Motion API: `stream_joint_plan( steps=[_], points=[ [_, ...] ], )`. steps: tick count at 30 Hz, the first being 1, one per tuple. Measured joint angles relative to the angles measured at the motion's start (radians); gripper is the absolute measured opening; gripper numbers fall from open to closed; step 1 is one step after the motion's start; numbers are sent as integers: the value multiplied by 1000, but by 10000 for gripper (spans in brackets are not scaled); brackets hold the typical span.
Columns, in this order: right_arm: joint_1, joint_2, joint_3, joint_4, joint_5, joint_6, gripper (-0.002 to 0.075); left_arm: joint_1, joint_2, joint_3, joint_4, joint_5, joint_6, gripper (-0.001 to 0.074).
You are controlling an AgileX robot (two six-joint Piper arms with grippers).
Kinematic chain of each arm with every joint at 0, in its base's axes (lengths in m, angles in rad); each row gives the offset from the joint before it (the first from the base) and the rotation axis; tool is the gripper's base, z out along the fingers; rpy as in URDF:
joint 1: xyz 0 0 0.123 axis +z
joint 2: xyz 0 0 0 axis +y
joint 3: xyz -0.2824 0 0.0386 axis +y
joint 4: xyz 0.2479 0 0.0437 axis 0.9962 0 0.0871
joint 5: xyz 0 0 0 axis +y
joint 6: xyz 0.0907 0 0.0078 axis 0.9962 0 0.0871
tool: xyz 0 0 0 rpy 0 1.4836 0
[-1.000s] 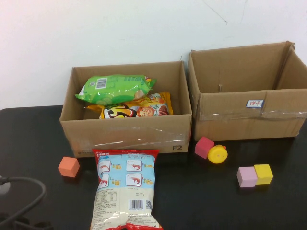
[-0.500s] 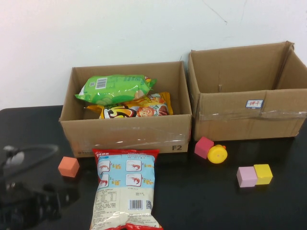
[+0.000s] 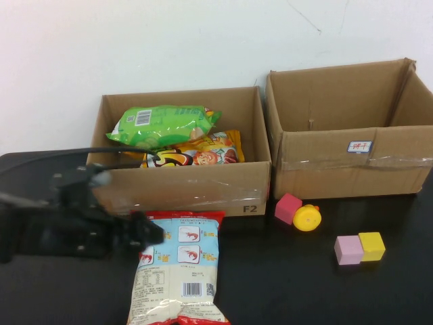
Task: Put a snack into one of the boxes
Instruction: Pick up the potato chip
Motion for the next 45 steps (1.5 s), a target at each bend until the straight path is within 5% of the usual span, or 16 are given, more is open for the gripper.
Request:
stream_joint_plan(
  steps=[14,19,27,45],
  points=[
    [0,0,0,-33,-4,1,1,-60,308,-155,41,-35,-81,684],
    [0,0,0,-33,-5,2,1,-60,324,-160,10,33,-85,563],
    [0,0,0,-33,-21,2,1,-60,327,-169,-27,141,-85,249],
    [0,0,8,-35,-39,3,0,-64,342,-168,-149,603,-47,148]
  ],
)
